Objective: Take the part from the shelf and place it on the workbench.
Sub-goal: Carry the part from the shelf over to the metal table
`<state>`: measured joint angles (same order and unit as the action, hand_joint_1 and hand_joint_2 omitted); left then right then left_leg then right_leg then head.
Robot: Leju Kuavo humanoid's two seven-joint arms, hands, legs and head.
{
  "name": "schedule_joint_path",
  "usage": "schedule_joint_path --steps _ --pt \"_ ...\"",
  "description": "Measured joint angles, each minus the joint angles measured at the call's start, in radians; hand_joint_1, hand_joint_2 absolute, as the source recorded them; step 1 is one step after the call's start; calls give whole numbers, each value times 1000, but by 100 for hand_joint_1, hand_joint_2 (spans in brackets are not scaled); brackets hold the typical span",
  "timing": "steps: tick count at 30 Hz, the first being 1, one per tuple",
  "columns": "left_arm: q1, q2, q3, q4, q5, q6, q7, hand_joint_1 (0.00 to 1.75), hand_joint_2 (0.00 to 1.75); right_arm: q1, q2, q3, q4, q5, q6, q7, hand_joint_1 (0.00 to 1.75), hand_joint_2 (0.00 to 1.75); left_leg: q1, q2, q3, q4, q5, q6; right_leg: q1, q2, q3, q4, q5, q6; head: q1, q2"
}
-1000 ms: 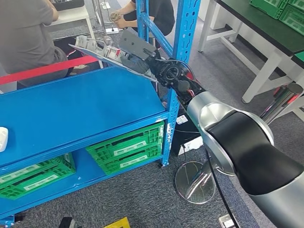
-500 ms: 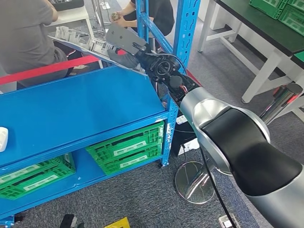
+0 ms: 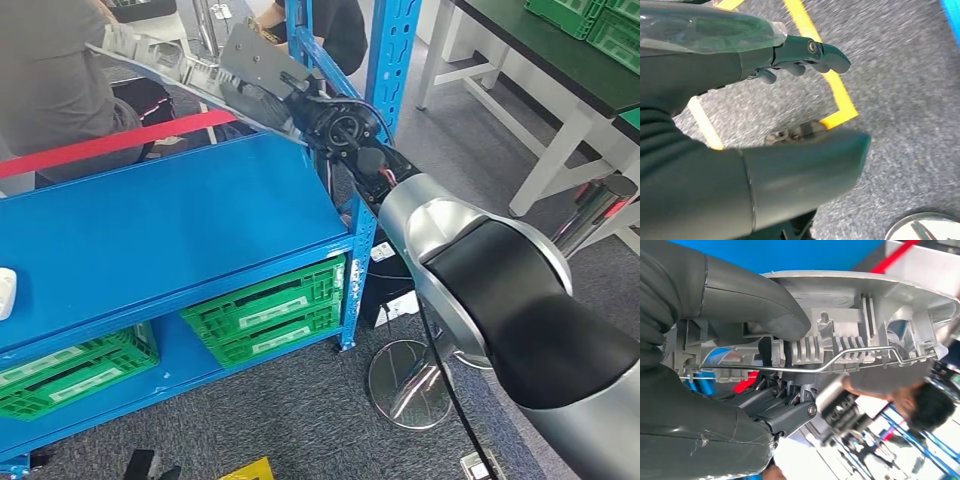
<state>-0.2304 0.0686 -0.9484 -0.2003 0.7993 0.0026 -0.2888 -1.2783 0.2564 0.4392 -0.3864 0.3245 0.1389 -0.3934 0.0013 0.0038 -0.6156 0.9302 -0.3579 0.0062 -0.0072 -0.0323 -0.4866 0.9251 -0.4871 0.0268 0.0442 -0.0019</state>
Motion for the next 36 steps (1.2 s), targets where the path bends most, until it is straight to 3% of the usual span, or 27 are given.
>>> schedule_joint_path --steps 5,9,30,36 --pt "-6 -14 -14 0 -27 41 -73 0 175 -60 5 -3 -12 -60 -20 -34 175 175 0 0 0 0 0 0 0 0 0 0 0 0 0 0" --pt "-10 -25 -24 0 -36 -5 -132 0 175 -115 7 -14 -42 -129 -38 -52 175 175 0 1 1 0 0 0 0 1 0 0 0 0 0 0" --pt "-19 -26 -49 0 -57 -12 -139 0 175 -139 -3 -26 -119 -176 -58 -44 175 175 1 4 2 0 0 0 0 4 0 0 0 -1 0 0" --pt "-23 -27 -49 0 -59 -12 -139 0 175 -138 -7 -26 -145 -253 -47 -38 175 175 1 4 2 -1 0 0 0 5 0 0 0 -1 0 0"
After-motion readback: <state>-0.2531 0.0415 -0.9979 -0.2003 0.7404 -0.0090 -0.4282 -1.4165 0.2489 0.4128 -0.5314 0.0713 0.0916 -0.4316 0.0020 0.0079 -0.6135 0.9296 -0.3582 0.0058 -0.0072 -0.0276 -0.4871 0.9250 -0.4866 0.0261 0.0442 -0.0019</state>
